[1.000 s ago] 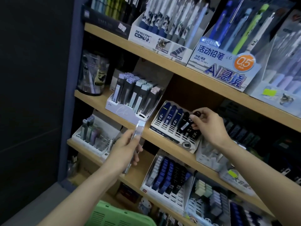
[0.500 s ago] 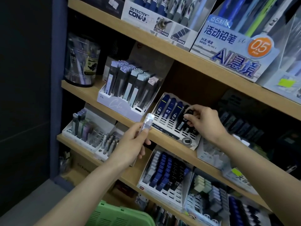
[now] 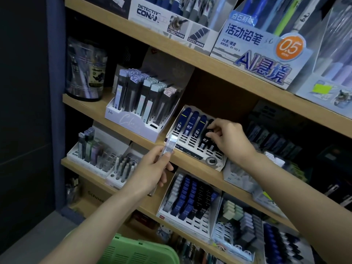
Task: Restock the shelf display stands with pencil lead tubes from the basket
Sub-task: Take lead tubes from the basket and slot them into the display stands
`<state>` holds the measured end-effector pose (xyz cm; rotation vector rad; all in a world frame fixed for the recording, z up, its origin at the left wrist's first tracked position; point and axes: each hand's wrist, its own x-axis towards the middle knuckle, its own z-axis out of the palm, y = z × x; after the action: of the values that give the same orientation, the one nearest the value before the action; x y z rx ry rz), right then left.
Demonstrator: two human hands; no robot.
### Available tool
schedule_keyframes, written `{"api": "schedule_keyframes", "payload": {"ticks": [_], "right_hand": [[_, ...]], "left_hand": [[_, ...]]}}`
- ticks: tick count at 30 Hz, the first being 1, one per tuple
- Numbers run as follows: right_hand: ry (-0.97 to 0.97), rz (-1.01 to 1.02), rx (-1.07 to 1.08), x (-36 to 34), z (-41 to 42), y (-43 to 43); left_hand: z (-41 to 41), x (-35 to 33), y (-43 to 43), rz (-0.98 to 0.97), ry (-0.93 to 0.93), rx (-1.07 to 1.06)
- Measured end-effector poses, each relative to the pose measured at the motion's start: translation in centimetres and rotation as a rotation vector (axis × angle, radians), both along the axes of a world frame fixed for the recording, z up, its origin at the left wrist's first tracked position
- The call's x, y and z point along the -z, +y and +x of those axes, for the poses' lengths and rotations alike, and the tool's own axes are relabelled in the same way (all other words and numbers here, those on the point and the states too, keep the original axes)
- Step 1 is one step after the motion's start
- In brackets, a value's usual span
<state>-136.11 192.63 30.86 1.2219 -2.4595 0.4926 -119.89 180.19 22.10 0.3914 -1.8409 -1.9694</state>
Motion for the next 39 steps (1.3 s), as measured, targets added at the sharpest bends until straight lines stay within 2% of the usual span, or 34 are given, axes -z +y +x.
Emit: {"api": "schedule_keyframes", "payload": {"ticks": [7,9,11,16,22,25,30,36,39], "right_hand": [[0.090,0.076,0.052,-0.1,0.9,-0.2],[0.110,0.005,0.045,-0.3,2.4,-0.2],[-0.001,-0.110,-0.015,-0.5,4.4,-0.4],[-0.606,-0.147,-0.182,-0.2,8.2,-0.3],[-0.760,-0.496,-0.224,-1.8,9.1,-0.1],[-0.826,-0.498,-0.237,-1.1,9.9,-0.5],[-0.790,-0.474,-0.241,-0.5,10.4,-2.3],[-0.458,-0.539,-0.121,-2.1,7.0,-6.1],[-0.377,-0.489,-0.076,-1.7,5.7,-8.2]], "left_hand": [[0.1,-1.2,0.7,0.124,0.005,0.045],[0.4,-1.3,0.9,0.104,0.011,0.063],[0.8,-1.4,1.1,0.075,0.027,0.080],[1.4,-1.8,1.8,0.044,0.106,0.152],[2.8,-0.7,0.9,0.014,0.065,0.044],[3.1,-0.5,0.3,-0.070,0.095,-0.027],[3.2,-1.2,-1.0,-0.154,0.127,-0.056],[0.7,-2.7,-5.0,-0.255,0.011,-0.176],[-0.6,-3.4,-6.6,-0.510,-0.034,-0.229]]}}
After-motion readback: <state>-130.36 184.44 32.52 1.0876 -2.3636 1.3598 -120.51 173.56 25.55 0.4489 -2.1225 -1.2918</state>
